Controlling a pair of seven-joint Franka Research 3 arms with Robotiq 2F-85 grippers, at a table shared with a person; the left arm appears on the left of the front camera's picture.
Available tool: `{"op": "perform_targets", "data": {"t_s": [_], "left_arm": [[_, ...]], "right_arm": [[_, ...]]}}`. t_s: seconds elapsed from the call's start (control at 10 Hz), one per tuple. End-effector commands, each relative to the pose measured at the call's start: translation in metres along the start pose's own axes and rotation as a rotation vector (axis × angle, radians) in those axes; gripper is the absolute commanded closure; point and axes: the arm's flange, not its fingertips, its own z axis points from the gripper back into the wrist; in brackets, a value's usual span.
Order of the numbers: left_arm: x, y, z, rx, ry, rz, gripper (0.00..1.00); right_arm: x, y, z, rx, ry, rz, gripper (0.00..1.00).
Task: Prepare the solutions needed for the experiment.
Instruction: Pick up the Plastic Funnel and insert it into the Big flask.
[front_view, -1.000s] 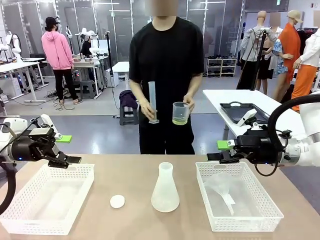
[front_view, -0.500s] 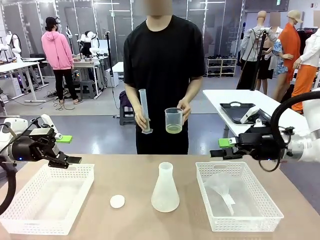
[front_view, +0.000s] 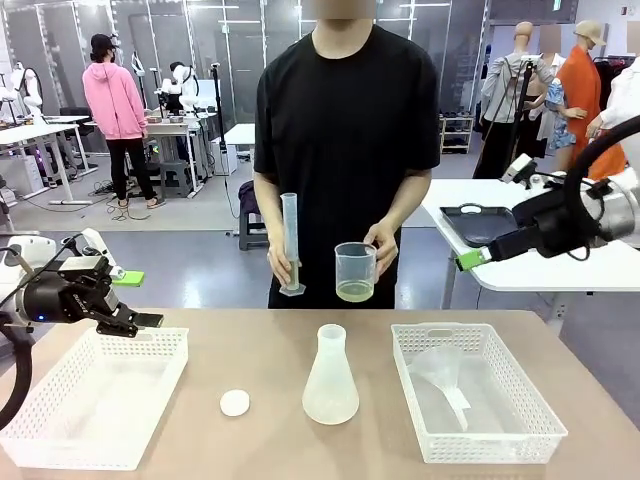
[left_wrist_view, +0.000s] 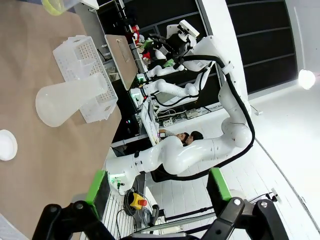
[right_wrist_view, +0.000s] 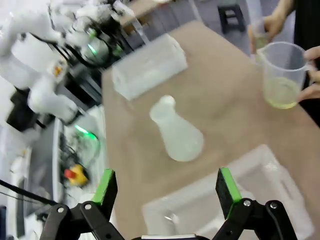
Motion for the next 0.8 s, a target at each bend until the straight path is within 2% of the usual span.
{"op": "perform_targets", "data": {"t_s": [0.0,0.2,0.3,0.4,0.7], "left_arm": [[0.000,0.000,0.000,-0.002,0.000,-0.001,0.00],[0.000,0.000,0.000,-0.002,0.000,-0.001,0.00],[0.000,0.000,0.000,-0.002,0.000,-0.001,0.00],[0.000,0.000,0.000,-0.002,0.000,-0.001,0.00],[0.000,0.000,0.000,-0.002,0.000,-0.001,0.00]], "right_arm": [[0.010,-0.019,-0.018,-0.164,0.164,0.147,0.00],[0.016,-0.025,-0.022,-0.296,0.305,0.239,0.00],[0.016,-0.026,-0.025,-0.336,0.333,0.223,0.00],[0.020,-0.020,-0.016,-0.208,0.257,0.203,0.00],[0.020,-0.020,-0.016,-0.208,0.257,0.203,0.00]]}}
